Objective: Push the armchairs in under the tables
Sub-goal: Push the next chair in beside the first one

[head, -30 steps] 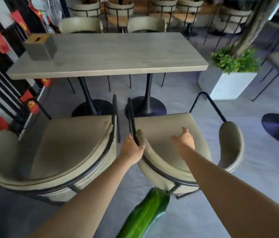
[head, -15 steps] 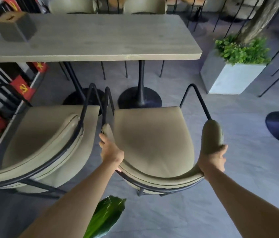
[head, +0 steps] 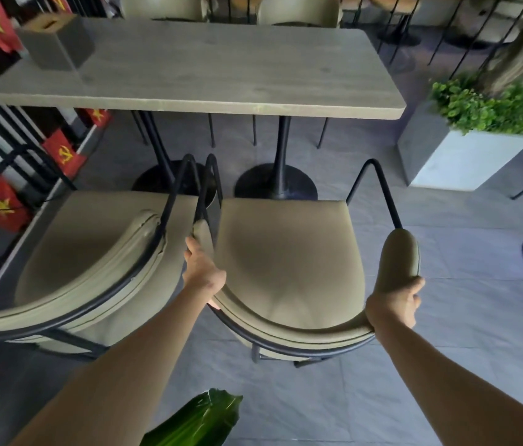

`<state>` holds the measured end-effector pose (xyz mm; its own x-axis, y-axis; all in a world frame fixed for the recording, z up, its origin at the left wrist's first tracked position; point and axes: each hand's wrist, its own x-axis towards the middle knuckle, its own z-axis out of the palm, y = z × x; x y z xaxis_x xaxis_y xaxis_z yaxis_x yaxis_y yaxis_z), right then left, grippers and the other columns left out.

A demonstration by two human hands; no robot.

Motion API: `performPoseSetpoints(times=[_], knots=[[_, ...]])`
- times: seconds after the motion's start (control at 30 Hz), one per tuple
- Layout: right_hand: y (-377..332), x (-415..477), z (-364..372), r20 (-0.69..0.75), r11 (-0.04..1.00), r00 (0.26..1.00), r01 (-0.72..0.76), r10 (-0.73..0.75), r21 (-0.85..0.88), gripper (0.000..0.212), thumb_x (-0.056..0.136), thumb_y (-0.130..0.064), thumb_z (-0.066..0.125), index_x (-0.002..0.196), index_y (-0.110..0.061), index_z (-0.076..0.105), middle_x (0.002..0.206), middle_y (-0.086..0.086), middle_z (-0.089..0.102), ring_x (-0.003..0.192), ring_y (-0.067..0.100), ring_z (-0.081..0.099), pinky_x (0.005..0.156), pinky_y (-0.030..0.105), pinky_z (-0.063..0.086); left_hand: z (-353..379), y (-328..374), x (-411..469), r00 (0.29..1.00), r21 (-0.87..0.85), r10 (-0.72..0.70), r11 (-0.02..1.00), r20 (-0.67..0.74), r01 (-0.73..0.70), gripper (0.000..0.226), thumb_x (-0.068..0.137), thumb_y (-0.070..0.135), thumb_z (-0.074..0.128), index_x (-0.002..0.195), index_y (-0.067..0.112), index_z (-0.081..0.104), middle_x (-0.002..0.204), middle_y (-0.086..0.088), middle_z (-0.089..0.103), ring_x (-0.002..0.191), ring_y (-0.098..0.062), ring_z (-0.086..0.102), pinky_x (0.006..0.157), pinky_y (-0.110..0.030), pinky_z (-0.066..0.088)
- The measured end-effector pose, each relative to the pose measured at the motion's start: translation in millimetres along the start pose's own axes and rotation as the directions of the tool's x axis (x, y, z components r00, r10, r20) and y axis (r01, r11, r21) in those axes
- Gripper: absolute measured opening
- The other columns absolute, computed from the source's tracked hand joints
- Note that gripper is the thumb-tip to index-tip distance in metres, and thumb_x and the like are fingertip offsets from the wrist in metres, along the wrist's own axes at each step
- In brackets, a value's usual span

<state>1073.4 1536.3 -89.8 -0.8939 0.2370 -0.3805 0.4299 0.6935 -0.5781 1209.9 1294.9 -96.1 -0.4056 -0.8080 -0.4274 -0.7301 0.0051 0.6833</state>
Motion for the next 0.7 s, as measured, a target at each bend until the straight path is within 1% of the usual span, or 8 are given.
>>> performPoseSetpoints(times=[0.1, 0.17, 0.27, 0.4, 0.5, 0.6, 0.7], knots=[[-5, 0, 4, 0.006, 1.000, 1.000, -0.002, 0.002, 0.006, 0.076, 0.084, 0.003, 0.047, 0.147, -0.019, 0.011, 0.142, 0.019, 0.036, 0.117, 0.053, 0.046, 0.102, 0.053, 0.038, -4, 0, 7, 1.000, -0.041, -0.016, 0.999, 0.004, 0.016, 0.098, 0.082, -0.010, 0.055, 0.152, 0.018, -0.007, 0.157, -0.010, 0.014, 0.138, -0.040, 0.030, 0.114, -0.045, 0.032], [-7, 1, 7, 0.008, 1.000, 1.000, -0.001, 0.001, 0.007, 0.075, 0.084, 0.004, 0.047, 0.147, -0.019, 0.012, 0.141, 0.019, 0.036, 0.117, 0.053, 0.047, 0.100, 0.053, 0.040, -5, 1, 8, 1.000, -0.049, -0.021, 0.999, 0.003, 0.021, 0.099, 0.081, -0.012, 0.054, 0.151, 0.019, -0.008, 0.157, -0.009, 0.014, 0.139, -0.039, 0.029, 0.114, -0.044, 0.031], [-8, 2, 9, 0.008, 1.000, 1.000, -0.009, 0.009, -0.005, 0.079, 0.084, 0.004, 0.049, 0.147, -0.021, 0.010, 0.142, 0.018, 0.036, 0.117, 0.053, 0.046, 0.100, 0.053, 0.041, -6, 0, 8, 1.000, -0.051, -0.018, 0.999, 0.004, 0.018, 0.098, 0.082, -0.014, 0.052, 0.151, 0.019, -0.009, 0.158, -0.009, 0.013, 0.139, -0.037, 0.031, 0.109, -0.039, 0.034], [-10, -1, 7, 0.006, 1.000, 1.000, -0.013, 0.013, -0.022, 0.083, 0.084, 0.004, 0.050, 0.150, -0.022, 0.006, 0.143, 0.018, 0.036, 0.119, 0.052, 0.046, 0.102, 0.051, 0.039, -9, -3, 8, 1.000, -0.050, -0.009, 0.999, 0.006, 0.009, 0.098, 0.080, -0.014, 0.054, 0.151, 0.022, -0.002, 0.154, -0.012, 0.020, 0.134, -0.041, 0.036, 0.105, -0.043, 0.039], [-9, -4, 7, 0.017, 0.999, 1.000, -0.016, 0.017, -0.043, 0.087, 0.084, 0.004, 0.051, 0.150, -0.025, 0.003, 0.145, 0.017, 0.034, 0.119, 0.052, 0.045, 0.100, 0.054, 0.040, -10, -3, 8, 1.000, -0.038, -0.013, 0.999, 0.007, 0.013, 0.095, 0.079, -0.012, 0.056, 0.150, 0.022, 0.003, 0.152, -0.013, 0.024, 0.131, -0.042, 0.039, 0.105, -0.048, 0.043], [-10, -7, 7, 0.023, 0.999, 1.000, -0.012, 0.013, -0.052, 0.089, 0.083, 0.003, 0.052, 0.150, -0.029, 0.002, 0.145, 0.015, 0.034, 0.118, 0.053, 0.045, 0.096, 0.060, 0.046, -11, -3, 5, 1.000, -0.022, -0.016, 1.000, 0.002, 0.016, 0.094, 0.080, -0.011, 0.057, 0.150, 0.020, 0.002, 0.152, -0.014, 0.024, 0.129, -0.042, 0.041, 0.102, -0.047, 0.045], [-9, -5, 8, 0.017, 0.998, 1.000, -0.022, 0.023, -0.059, 0.088, 0.085, 0.003, 0.052, 0.150, -0.028, 0.002, 0.145, 0.016, 0.034, 0.120, 0.052, 0.044, 0.097, 0.057, 0.043, -12, 0, 2, 1.000, -0.003, -0.017, 1.000, -0.005, 0.017, 0.094, 0.081, -0.012, 0.056, 0.151, 0.018, -0.001, 0.154, -0.013, 0.020, 0.129, -0.041, 0.041, 0.099, -0.043, 0.046]])
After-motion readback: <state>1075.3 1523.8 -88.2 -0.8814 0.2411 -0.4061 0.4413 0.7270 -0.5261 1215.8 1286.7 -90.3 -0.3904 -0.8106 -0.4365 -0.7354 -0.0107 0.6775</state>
